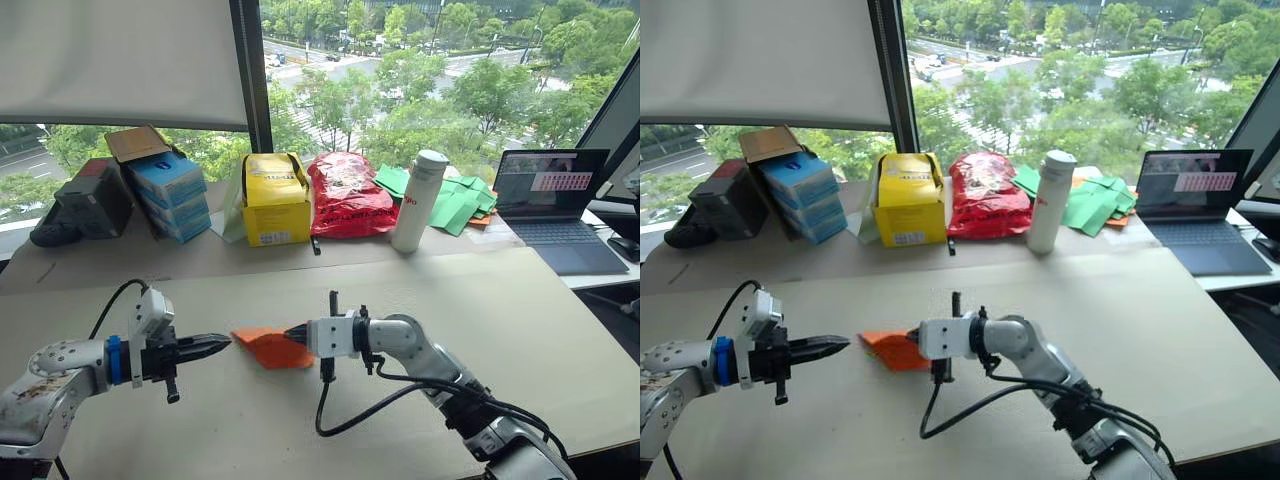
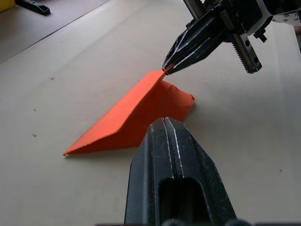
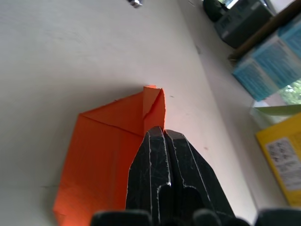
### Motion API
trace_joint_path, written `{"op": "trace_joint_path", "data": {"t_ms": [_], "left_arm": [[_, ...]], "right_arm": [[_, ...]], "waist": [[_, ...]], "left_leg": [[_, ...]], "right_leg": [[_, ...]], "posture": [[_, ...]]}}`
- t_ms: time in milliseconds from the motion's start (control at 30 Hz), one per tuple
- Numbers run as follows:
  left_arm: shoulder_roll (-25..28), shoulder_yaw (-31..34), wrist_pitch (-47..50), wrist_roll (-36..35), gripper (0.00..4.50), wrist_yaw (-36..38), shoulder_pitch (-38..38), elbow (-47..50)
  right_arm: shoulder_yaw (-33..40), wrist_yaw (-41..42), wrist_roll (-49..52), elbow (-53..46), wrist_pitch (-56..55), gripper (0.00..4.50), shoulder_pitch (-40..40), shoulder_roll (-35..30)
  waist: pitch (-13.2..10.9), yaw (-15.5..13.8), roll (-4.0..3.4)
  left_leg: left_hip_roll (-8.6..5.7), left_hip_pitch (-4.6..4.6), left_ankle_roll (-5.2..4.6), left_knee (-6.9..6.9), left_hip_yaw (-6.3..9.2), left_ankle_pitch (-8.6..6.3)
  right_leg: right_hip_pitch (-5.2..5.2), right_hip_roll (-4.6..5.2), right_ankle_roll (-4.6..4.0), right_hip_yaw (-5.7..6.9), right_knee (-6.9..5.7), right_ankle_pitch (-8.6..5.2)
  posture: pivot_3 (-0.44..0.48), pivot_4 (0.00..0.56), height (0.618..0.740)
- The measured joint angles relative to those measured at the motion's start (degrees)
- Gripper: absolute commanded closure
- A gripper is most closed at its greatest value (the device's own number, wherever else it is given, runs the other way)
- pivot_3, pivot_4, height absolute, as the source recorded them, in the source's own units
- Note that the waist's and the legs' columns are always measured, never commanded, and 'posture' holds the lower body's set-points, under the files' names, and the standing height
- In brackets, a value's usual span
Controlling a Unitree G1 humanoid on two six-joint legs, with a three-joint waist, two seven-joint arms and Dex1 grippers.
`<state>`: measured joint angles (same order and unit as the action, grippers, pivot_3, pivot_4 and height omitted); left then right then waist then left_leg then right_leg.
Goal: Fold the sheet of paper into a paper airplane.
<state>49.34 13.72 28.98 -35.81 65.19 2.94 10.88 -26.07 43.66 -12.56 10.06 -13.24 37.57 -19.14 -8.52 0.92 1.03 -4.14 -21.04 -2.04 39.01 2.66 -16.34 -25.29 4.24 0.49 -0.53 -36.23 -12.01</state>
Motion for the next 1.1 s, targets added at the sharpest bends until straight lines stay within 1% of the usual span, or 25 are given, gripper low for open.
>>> {"op": "trace_joint_path", "data": {"t_ms": [67,133,233,333,433,500,667,767,833,900,933,1000,1100], "left_arm": [[-0.04,-0.03,0.88,-0.31,4.50,-0.35,0.75,-0.03],[-0.04,-0.11,1.58,-0.31,4.50,-0.65,1.06,-0.03],[-0.02,-0.29,2.65,-0.45,4.50,-1.03,1.81,0.44],[-0.01,-0.44,3.99,-0.70,4.50,-1.28,2.38,0.92],[0.07,-0.47,5.02,-0.97,4.50,-1.46,3.05,1.35],[0.07,-0.54,5.65,-1.40,4.50,-1.46,3.47,2.05],[0.46,-0.54,6.75,-1.72,4.50,-1.46,3.72,2.39],[0.75,-0.54,7.56,-2.17,4.50,-1.45,3.72,2.90],[0.96,-0.54,7.88,-2.41,4.50,-1.49,3.73,3.29],[1.11,-0.53,8.49,-2.53,4.50,-1.53,3.75,3.59],[1.17,-0.53,8.63,-2.54,4.50,-1.56,3.75,3.69],[1.26,-0.55,8.68,-2.53,4.50,-1.56,3.80,3.94],[1.29,-0.71,8.68,-2.52,4.50,-1.56,3.95,4.00]], "right_arm": [[2.20,-4.19,-2.49,1.71,-4.08,4.45,3.01,-0.92],[2.80,-7.27,-4.74,1.87,-7.64,4.45,4.12,-1.63],[2.14,-10.08,-8.32,-0.19,-13.44,4.45,1.77,-3.05],[-2.06,-9.56,-11.64,-3.19,-19.72,4.45,-4.13,-5.90],[-5.92,-7.32,-13.18,-3.44,-21.56,4.45,-8.66,-7.07],[-7.19,-6.10,-13.21,-3.88,-21.68,4.45,-9.70,-7.47],[-7.37,-3.55,-12.84,-5.88,-21.76,4.45,-10.02,-8.09],[-7.60,-1.40,-10.79,-5.93,-21.43,3.63,-11.02,-8.12],[-7.81,0.69,-9.32,-6.21,-19.64,2.98,-11.12,-7.91],[-7.79,2.19,-8.47,-7.06,-17.24,2.22,-11.43,-7.52],[-7.79,3.22,-7.91,-8.01,-15.70,1.94,-11.62,-7.41],[-7.51,5.89,-4.74,-10.67,-11.89,1.94,-11.91,-7.66],[-5.11,11.62,4.97,-17.82,-2.04,1.94,-11.77,-8.82]], "waist": [[0.00,0.04,0.00],[0.01,0.05,0.01],[0.01,-0.03,0.01],[0.01,-0.03,0.02],[0.01,0.03,0.02],[0.01,0.34,0.03],[0.01,0.16,0.03],[0.01,0.08,0.03],[0.01,0.05,0.03],[0.01,-0.01,0.03],[0.01,-0.05,0.03],[0.01,-0.08,0.03],[0.01,-0.12,0.03]], "left_leg": [[0.00,-0.05,0.00,-0.04,0.00,0.00],[0.00,-0.07,0.00,-0.05,0.00,-0.01],[0.00,-0.14,-0.04,-0.05,0.01,-0.03],[-0.02,-0.14,-0.12,-0.02,-0.04,-0.07],[-0.02,-0.13,-0.14,0.03,-0.11,-0.08],[-0.02,-0.08,-0.11,0.06,-0.13,-0.06],[0.06,0.12,-0.22,0.04,-0.01,-0.12],[0.05,0.10,-0.17,0.04,-0.01,-0.10],[0.04,0.09,-0.17,0.05,-0.02,-0.09],[0.04,0.09,-0.17,0.05,-0.02,-0.09],[0.04,0.07,-0.17,0.05,-0.02,-0.09],[0.04,0.05,-0.17,0.05,0.00,-0.09],[0.04,0.02,-0.22,0.06,0.02,-0.12]], "right_leg": [[-0.08,0.00,0.00,0.01,0.02,0.00],[-0.10,0.00,0.00,0.01,0.03,0.00],[-0.13,0.00,0.01,0.00,0.04,0.00],[-0.08,0.00,0.02,-0.02,0.06,-0.01],[-0.06,0.01,0.02,-0.05,0.08,-0.01],[-0.03,-0.01,0.02,-0.08,0.02,0.00],[0.10,-0.16,-0.01,-0.06,-0.09,-0.01],[0.10,-0.13,-0.01,-0.07,-0.08,0.00],[0.12,-0.10,-0.01,-0.08,-0.04,0.00],[0.12,-0.09,-0.01,-0.07,-0.02,0.00],[0.10,-0.09,-0.01,-0.07,-0.02,0.00],[0.09,-0.08,-0.01,-0.06,0.00,0.00],[0.10,-0.04,-0.01,-0.06,0.03,0.00]], "posture": [[0.000,0.150,0.740],[0.000,0.150,0.740],[0.000,0.150,0.740],[0.000,0.150,0.740],[0.000,0.150,0.740],[0.000,0.150,0.740],[0.000,0.150,0.740],[0.000,0.150,0.740],[0.000,0.150,0.740],[0.000,0.150,0.740],[0.000,0.150,0.740],[0.000,0.150,0.740],[0.000,0.150,0.740]]}}
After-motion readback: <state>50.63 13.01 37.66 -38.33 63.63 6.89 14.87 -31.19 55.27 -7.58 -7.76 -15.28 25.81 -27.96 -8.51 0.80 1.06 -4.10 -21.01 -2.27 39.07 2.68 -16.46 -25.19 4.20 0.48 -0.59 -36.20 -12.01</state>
